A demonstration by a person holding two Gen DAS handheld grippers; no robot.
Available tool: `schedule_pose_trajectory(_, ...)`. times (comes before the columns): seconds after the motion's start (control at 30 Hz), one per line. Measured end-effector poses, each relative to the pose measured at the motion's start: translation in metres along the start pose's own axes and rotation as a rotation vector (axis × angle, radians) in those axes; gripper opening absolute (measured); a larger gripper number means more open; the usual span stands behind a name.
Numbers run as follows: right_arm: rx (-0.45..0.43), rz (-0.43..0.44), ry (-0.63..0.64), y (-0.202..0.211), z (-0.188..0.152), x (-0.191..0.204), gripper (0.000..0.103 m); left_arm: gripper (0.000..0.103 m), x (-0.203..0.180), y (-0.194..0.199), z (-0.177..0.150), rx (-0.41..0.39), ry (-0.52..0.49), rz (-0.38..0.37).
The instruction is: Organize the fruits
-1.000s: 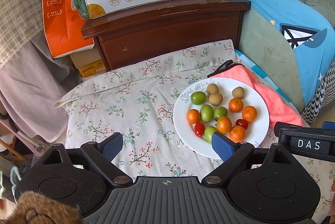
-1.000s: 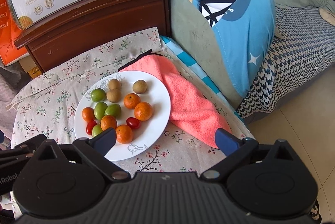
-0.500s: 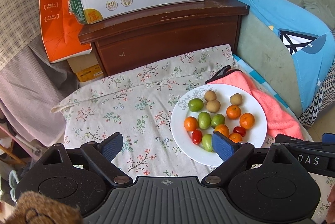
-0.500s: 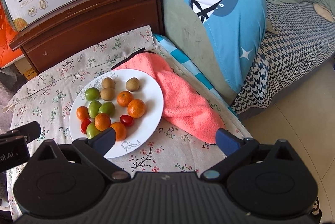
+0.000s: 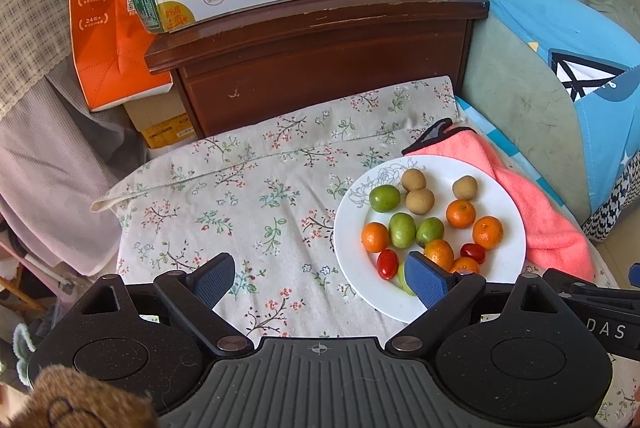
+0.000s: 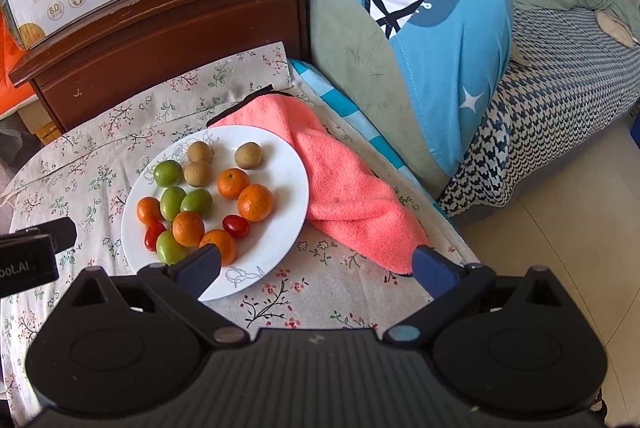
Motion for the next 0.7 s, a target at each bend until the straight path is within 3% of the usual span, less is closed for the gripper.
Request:
schedule_pose_trajectory(0.13,0.030,-0.006,-0.052,-0.006,-0.005,-0.008,0.101,0.093,-0.003,-0.008,0.002,0.000,-0.008,-0.014)
schedule_pose_trajectory(0.33,0.078,0.052,-0.149,-0.013,-0.012,-0.011,0.101,0.093,-0.010,-0.022,0.006,-0.004,-0.010,-0.023)
schedule_pose_trajectory(0.7,0.093,-0.011,-0.183,-0.022,-0.014,-0.018,0.101,0.093,-0.010,-0.035,-0.004,0.024,-0.031,-0.005)
Point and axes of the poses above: each gripper's, at about its wrist camera, not at the fingertips, and y roughly against the way its jaws point, x to its left, z to its top, the point moved 9 cm from there along -y, roughly the way its jaws point, and after that the axes turned 8 degrees about z, right-handed, at the moved point
